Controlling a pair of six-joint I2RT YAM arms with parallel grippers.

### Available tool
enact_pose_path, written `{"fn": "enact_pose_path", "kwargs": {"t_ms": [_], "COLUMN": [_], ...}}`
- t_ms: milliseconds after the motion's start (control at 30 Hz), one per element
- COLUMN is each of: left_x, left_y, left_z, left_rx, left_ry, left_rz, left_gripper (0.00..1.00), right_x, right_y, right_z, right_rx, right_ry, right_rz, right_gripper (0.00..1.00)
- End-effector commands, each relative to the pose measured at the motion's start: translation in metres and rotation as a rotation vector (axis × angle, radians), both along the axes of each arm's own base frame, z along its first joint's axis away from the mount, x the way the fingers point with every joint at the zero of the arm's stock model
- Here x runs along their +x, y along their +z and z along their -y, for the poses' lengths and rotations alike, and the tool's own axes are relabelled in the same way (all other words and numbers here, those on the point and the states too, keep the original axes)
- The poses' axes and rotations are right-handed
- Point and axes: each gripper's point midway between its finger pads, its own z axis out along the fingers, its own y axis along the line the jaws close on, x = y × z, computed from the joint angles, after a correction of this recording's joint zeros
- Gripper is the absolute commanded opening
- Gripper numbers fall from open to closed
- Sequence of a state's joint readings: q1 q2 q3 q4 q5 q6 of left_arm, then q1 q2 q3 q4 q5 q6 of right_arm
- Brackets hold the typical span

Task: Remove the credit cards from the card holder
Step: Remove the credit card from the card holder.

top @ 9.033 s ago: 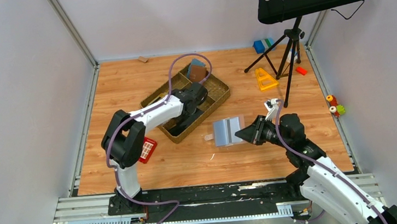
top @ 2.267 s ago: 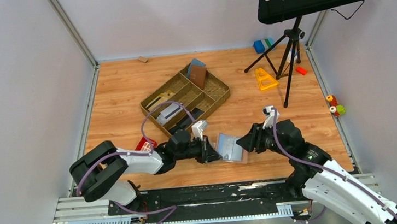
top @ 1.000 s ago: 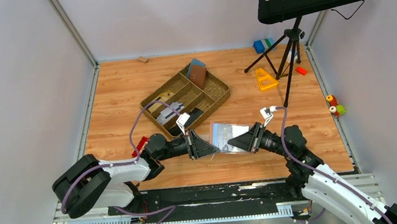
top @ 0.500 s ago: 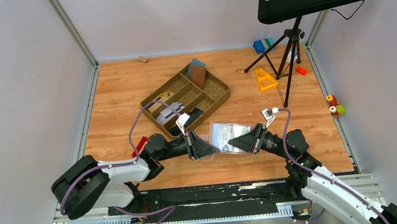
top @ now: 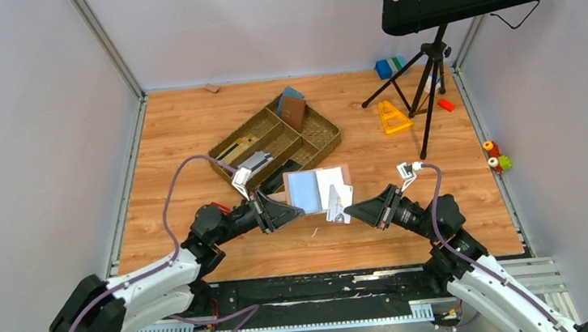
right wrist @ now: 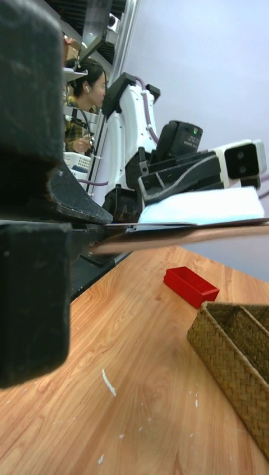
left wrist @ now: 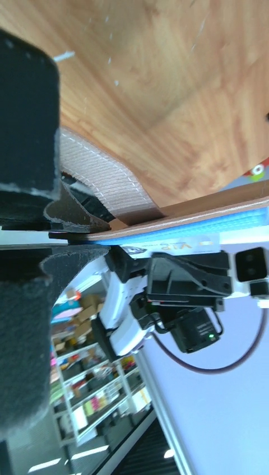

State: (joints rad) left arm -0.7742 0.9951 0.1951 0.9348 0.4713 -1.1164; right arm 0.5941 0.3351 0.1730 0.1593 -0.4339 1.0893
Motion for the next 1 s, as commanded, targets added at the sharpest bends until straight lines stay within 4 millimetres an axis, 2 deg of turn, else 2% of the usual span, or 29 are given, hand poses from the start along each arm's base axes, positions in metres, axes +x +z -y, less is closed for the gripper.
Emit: {"fn": "enact_pose_path", "kwargs": {"t_ms": [0, 67, 133, 167, 300, 433, 567, 633, 767, 833, 933, 967], "left_x": [0.024, 0.041, 0.049, 0.052, 0.058, 0.063, 0.067, 0.067, 0.065, 0.064, 0.059, 0.058], "left_y": [-0.007, -0.019, -0.031, -0.031, -0.009, 0.007, 0.030, 0.042, 0.056, 0.060, 0.065, 0.067], "left_z": [-0.020, -0.039, -0.066, -0.080, -0.119, -0.152, -0.181, -0.191, -0.204, -0.208, -0.212, -0.212], "left_rx": [0.129, 0.301, 0.475, 0.524, 0.603, 0.702, 0.772, 0.787, 0.805, 0.805, 0.790, 0.780], "left_ry": [0.156, 0.279, 0.386, 0.441, 0.601, 0.727, 0.847, 0.882, 0.929, 0.941, 0.948, 0.947], "left_rz": [0.058, 0.066, 0.066, 0.074, 0.143, 0.177, 0.214, 0.237, 0.263, 0.268, 0.260, 0.262], "left_gripper": [0.00, 0.00, 0.00, 0.00, 0.00, 0.00, 0.00, 0.00, 0.00, 0.00, 0.00, 0.00], "right_x": [0.007, 0.012, 0.018, 0.021, 0.033, 0.044, 0.065, 0.073, 0.099, 0.113, 0.139, 0.147], "right_y": [0.005, 0.006, 0.007, 0.007, 0.009, 0.012, 0.016, 0.026, 0.024, 0.016, -0.004, -0.003], "right_z": [0.007, 0.010, 0.011, 0.011, 0.006, -0.011, -0.042, -0.059, -0.103, -0.122, -0.139, -0.147], "right_rx": [-0.041, -0.043, -0.040, -0.039, -0.029, -0.042, -0.081, -0.075, -0.137, -0.194, -0.266, -0.260], "right_ry": [-0.065, -0.095, -0.124, -0.136, -0.152, -0.105, -0.051, -0.043, -0.070, -0.119, -0.254, -0.283], "right_rz": [0.016, 0.018, 0.011, 0.008, 0.000, -0.009, -0.029, 0.001, -0.002, -0.048, -0.155, -0.174], "right_gripper": [0.00, 0.00, 0.00, 0.00, 0.00, 0.00, 0.00, 0.00, 0.00, 0.00, 0.00, 0.00]}}
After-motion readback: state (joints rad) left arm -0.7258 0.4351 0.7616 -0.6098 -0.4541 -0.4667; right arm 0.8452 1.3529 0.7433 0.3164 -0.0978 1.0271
